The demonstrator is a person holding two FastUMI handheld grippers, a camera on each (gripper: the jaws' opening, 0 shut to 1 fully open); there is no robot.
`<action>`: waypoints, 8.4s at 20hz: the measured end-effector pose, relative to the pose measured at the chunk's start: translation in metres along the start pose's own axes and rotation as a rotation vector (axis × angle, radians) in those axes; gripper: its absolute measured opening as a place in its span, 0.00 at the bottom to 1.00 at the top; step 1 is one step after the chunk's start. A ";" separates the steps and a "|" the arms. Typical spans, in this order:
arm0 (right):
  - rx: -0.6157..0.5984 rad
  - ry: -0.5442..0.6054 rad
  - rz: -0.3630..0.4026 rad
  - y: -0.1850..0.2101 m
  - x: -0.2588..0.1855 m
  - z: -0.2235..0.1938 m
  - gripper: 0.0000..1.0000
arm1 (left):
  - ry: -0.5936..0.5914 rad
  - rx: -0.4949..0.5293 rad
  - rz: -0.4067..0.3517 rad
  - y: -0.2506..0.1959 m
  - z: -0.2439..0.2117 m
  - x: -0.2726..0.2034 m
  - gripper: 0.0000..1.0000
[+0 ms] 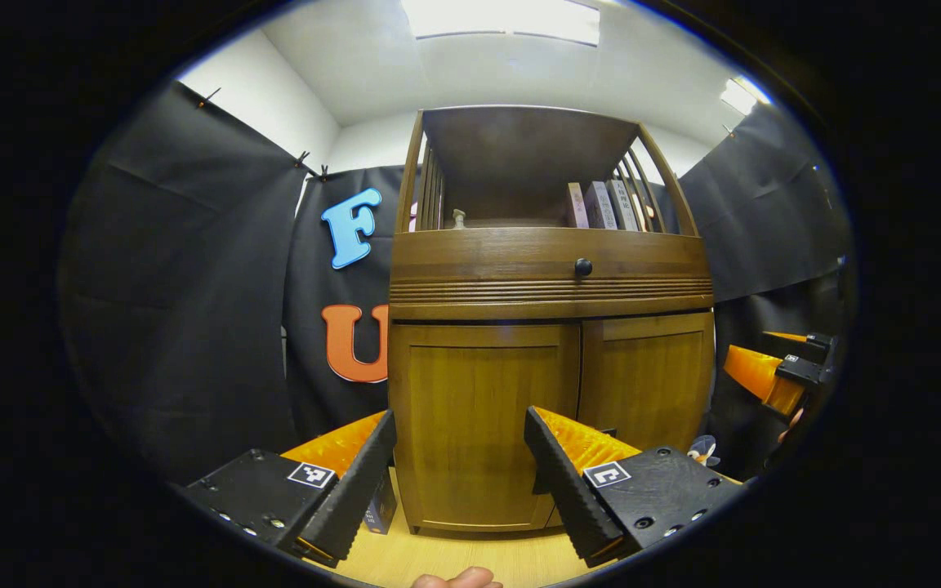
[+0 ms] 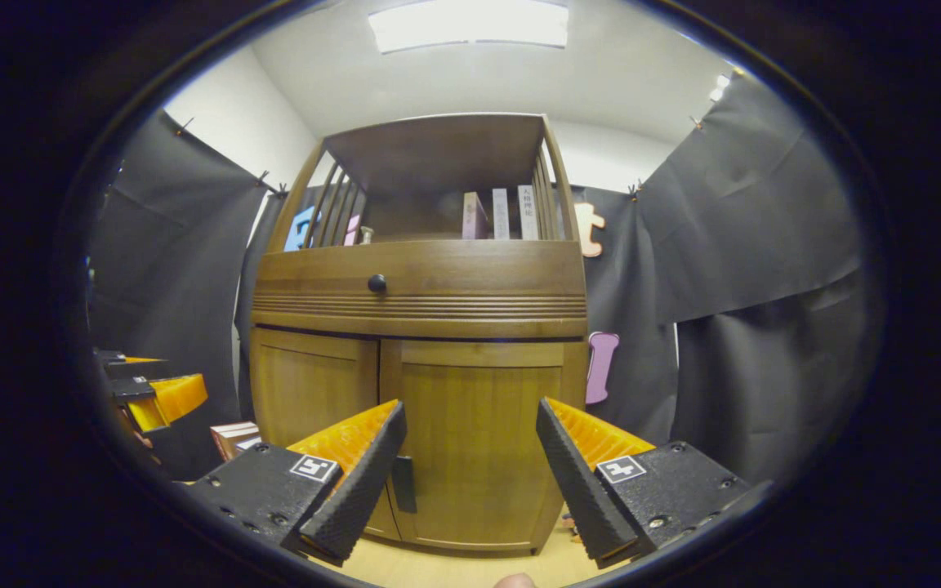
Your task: Open the right door of the double-door shoe cabinet with the right hand, and open the left door with the left hand.
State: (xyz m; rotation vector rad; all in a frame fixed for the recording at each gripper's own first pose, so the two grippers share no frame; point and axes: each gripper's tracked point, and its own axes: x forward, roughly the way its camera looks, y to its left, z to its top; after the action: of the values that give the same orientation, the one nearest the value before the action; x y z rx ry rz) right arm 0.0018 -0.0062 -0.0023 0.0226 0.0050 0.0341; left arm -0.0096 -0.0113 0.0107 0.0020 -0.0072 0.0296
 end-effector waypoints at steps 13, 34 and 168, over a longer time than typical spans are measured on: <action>-0.002 0.111 0.096 0.048 0.047 -0.070 1.00 | 0.044 0.033 0.030 0.024 -0.017 -0.007 0.95; 0.006 0.392 0.079 0.093 0.137 -0.213 0.67 | 0.077 0.053 0.135 0.084 -0.052 0.003 0.95; 0.170 0.270 -0.281 0.033 0.140 -0.162 0.34 | 0.266 -0.047 -0.244 -0.123 -0.182 0.162 0.87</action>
State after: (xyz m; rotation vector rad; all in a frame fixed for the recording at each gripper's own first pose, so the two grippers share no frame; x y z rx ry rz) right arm 0.1396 0.0355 -0.1647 0.1873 0.2806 -0.2444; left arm 0.1575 -0.1294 -0.1704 -0.0477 0.2585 -0.2144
